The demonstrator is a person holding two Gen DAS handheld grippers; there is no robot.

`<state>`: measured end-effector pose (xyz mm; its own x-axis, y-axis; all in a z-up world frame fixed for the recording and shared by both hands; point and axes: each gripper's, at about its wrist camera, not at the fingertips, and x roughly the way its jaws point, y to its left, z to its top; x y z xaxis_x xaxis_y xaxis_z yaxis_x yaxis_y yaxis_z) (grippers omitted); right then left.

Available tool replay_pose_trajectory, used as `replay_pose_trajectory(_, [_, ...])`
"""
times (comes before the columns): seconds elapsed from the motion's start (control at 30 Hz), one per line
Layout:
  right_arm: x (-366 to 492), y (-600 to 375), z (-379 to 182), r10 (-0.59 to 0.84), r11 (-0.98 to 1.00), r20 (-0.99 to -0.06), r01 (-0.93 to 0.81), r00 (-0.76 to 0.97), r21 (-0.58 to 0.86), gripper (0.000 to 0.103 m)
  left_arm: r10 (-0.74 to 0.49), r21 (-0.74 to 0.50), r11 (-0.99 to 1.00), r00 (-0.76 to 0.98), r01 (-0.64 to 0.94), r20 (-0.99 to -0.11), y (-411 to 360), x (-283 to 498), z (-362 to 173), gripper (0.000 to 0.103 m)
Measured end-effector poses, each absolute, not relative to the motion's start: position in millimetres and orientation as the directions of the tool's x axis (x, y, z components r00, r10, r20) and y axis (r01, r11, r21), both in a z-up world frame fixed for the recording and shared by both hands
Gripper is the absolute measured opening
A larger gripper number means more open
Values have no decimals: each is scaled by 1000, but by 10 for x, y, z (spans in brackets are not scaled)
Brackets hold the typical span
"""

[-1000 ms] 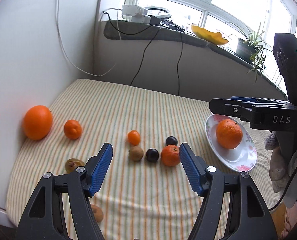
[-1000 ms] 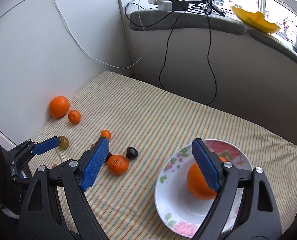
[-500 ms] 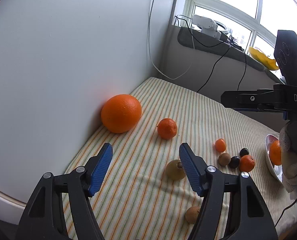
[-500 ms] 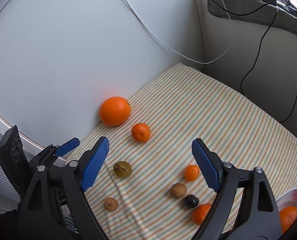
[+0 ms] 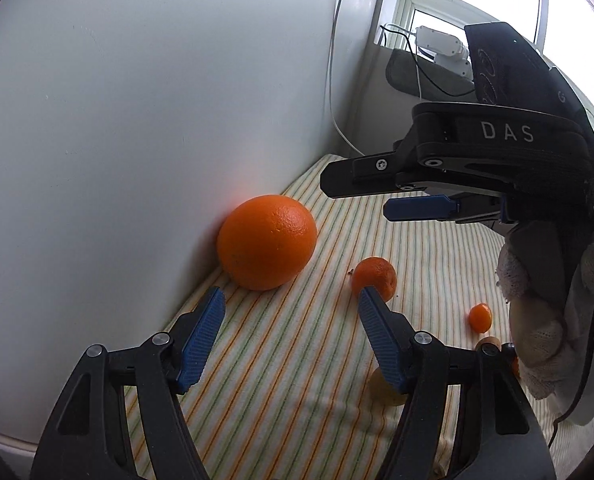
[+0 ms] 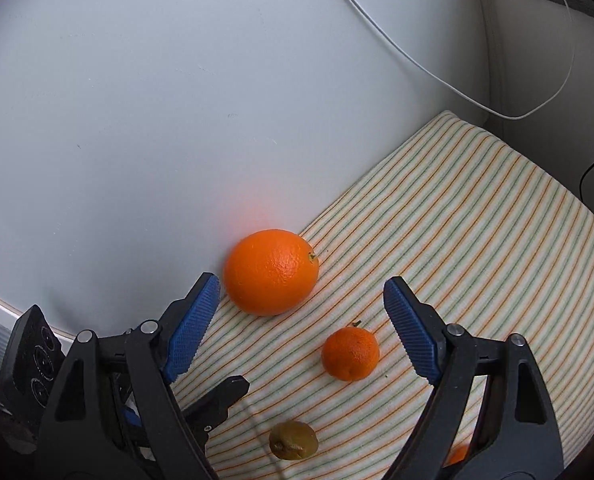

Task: Organize fruits
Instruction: 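Grasp the orange by the wall with the right tool and lift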

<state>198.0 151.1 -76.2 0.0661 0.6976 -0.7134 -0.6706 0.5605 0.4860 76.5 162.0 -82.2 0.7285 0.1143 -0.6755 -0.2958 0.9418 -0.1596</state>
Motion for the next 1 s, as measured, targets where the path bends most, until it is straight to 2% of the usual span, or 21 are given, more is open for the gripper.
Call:
replay_pose_trajectory(0.17, [2100, 1666, -897, 725, 526, -689, -645, -2, 555, 87, 130, -149, 939, 723, -309, -679, 1650, 864, -838, 69])
replay_pose_trajectory(0.67, [2182, 1953, -1181, 729, 492, -679, -619, -91, 612, 83, 168, -158, 915, 705, -372, -689, 1761, 1028, -945, 69])
replay_pose_trajectory(0.9, [2178, 2102, -1240, 724, 470, -677, -622, -134, 626, 73, 171, -161, 907, 689, -390, -704, 1848, 1151, -1022, 69])
replay_pose_trajectory(1.0, [2146, 2171, -1240, 719, 477, -682, -622, -130, 621, 73, 161, -172, 906, 688, -388, -707, 1890, 1154, -1028, 69])
